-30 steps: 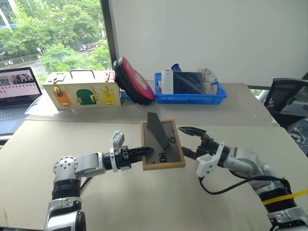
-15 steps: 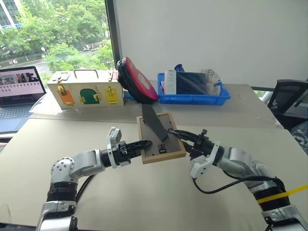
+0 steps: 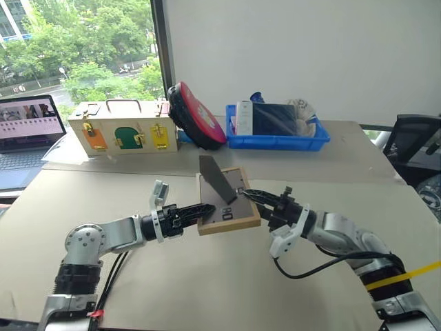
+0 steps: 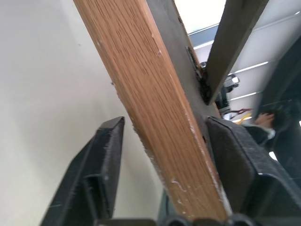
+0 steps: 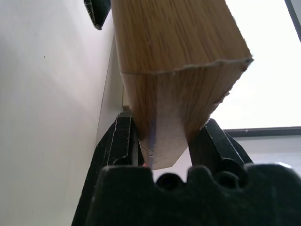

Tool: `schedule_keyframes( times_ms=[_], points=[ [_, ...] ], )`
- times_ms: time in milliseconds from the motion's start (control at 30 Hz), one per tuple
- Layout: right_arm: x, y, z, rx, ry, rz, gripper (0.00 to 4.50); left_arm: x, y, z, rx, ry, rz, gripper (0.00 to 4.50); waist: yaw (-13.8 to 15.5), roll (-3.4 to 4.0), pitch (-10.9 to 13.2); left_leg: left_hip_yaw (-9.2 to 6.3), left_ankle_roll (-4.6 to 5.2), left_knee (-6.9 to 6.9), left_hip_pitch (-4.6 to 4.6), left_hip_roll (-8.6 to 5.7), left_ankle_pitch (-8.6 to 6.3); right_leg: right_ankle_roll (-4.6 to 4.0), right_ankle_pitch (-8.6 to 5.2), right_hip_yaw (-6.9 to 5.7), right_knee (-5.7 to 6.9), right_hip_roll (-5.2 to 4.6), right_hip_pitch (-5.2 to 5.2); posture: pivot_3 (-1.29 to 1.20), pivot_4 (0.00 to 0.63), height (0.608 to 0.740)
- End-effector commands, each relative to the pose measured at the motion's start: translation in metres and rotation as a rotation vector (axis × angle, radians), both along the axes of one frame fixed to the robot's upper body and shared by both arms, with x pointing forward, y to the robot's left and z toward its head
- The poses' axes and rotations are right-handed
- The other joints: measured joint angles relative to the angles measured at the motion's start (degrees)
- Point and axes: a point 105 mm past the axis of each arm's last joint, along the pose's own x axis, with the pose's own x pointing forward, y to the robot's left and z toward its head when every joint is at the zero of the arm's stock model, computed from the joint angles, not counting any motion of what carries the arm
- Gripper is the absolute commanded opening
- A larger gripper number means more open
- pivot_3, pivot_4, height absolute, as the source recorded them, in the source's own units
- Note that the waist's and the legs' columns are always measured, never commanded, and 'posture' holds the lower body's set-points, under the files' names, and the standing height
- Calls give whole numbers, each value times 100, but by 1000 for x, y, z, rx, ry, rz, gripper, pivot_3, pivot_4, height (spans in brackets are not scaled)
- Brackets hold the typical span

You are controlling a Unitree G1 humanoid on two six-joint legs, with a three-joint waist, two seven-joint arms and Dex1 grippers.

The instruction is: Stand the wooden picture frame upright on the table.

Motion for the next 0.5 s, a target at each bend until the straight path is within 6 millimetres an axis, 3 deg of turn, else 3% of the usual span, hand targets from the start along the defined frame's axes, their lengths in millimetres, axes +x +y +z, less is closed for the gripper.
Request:
schedule_keyframes(
  times_ms=[33,200,300,400,500],
  points=[
    [6,-12,56,184,-112,-8,1283,4,27,-20,180,-53,69,4395,-22,2,2,0,0,-1,0,0,0,0,0,0,0,0,0,0,150,713],
    [28,-24,74,241,-52,-59,1276,2,57,-1,171,-198,117,4395,-76,24,26,0,2,-1,0,1,0,-2,1,2,0,0,-3,0,150,713],
    [44,-27,81,306,68,-81,1276,2,69,6,220,-307,152,4395,-67,17,32,0,3,-4,-1,3,-1,-3,0,-3,0,1,-3,0,150,713],
    [75,-23,93,511,524,-50,1275,-8,74,14,247,-424,147,4395,-96,14,39,0,5,-3,-2,4,-2,-4,0,-3,-1,0,0,0,150,713],
    [82,-11,103,581,842,52,1274,-12,69,9,281,-462,137,4395,-134,27,62,0,8,2,-2,5,1,-5,2,-4,7,0,4,0,150,713]
  ],
)
